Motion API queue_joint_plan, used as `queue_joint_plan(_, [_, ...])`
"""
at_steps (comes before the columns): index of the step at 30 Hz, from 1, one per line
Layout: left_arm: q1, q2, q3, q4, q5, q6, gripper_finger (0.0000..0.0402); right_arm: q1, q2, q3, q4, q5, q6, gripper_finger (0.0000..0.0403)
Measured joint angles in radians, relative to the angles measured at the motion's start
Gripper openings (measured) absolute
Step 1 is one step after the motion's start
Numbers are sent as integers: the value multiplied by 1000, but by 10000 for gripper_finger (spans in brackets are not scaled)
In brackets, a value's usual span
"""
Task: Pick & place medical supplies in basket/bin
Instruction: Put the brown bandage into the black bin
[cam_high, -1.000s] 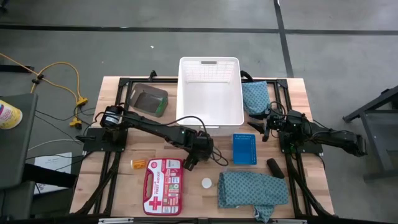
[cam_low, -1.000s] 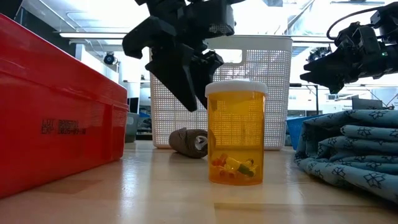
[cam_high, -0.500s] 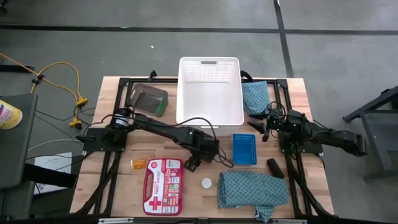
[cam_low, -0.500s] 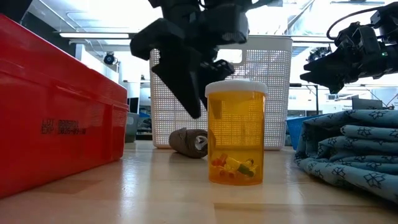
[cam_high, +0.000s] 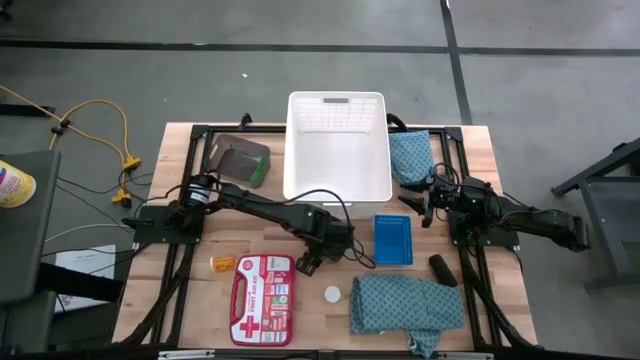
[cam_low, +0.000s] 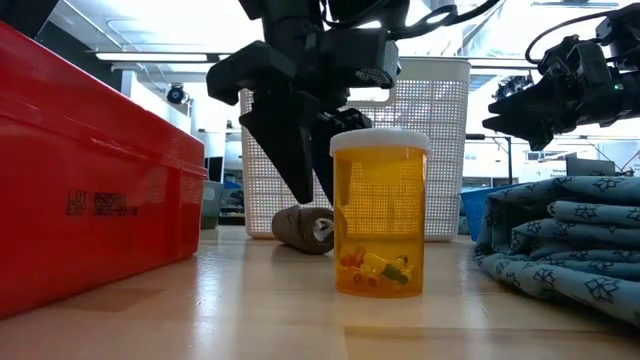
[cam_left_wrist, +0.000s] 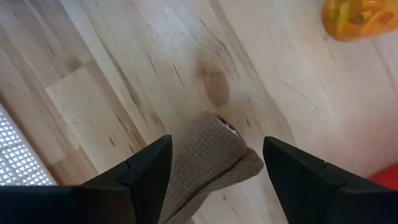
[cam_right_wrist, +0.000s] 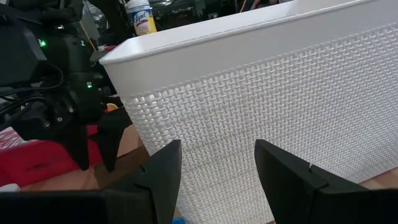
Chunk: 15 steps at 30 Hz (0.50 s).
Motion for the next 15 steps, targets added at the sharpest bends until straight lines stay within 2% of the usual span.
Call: queue_joint_plan(15, [-7,35,2,-26,-26,21,243,0,0,0,0,0,0,192])
